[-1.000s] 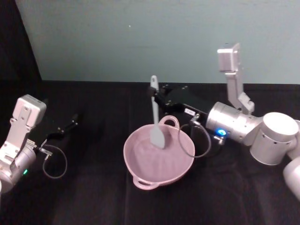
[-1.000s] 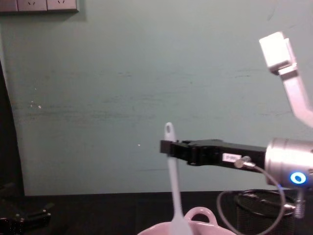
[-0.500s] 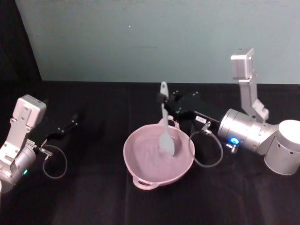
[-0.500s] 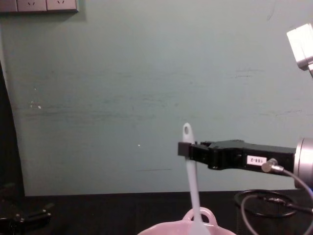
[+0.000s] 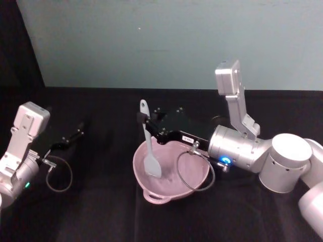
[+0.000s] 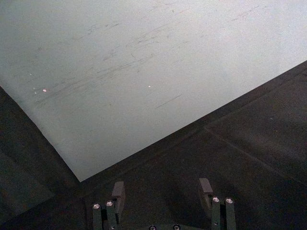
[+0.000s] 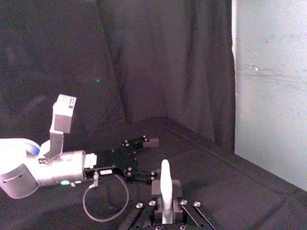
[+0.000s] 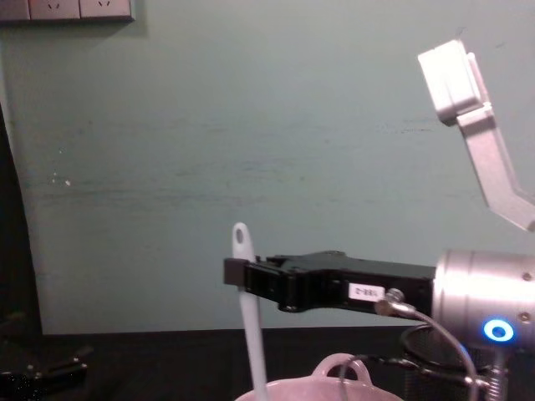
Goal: Use the one hand to pick up the spoon and stir the clear water in the bowl.
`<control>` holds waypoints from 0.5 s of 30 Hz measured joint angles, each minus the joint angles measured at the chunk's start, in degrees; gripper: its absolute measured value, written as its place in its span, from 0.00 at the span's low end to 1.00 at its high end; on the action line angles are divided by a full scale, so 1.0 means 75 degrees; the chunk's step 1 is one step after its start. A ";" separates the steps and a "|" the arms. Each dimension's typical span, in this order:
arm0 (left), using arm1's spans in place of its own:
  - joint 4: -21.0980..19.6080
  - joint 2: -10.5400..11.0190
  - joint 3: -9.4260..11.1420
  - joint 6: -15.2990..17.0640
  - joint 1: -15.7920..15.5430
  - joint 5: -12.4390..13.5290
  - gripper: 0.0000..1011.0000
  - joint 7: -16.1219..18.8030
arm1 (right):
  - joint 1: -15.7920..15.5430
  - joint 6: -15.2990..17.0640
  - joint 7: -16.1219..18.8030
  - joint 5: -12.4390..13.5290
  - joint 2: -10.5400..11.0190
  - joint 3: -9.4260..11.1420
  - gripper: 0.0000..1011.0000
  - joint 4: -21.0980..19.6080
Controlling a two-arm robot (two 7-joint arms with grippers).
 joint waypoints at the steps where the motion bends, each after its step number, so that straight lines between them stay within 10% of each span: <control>1: 0.0000 0.0000 0.0000 0.0000 0.0000 0.0000 0.99 0.0001 | 0.0030 -0.0012 0.0012 -0.0005 -0.0030 -0.0013 0.12 0.0026; 15: 0.0000 0.0000 0.0000 0.0000 0.0000 -0.0001 0.99 0.0000 | 0.0482 -0.0248 -0.0044 0.0037 -0.0367 0.0222 0.12 0.1017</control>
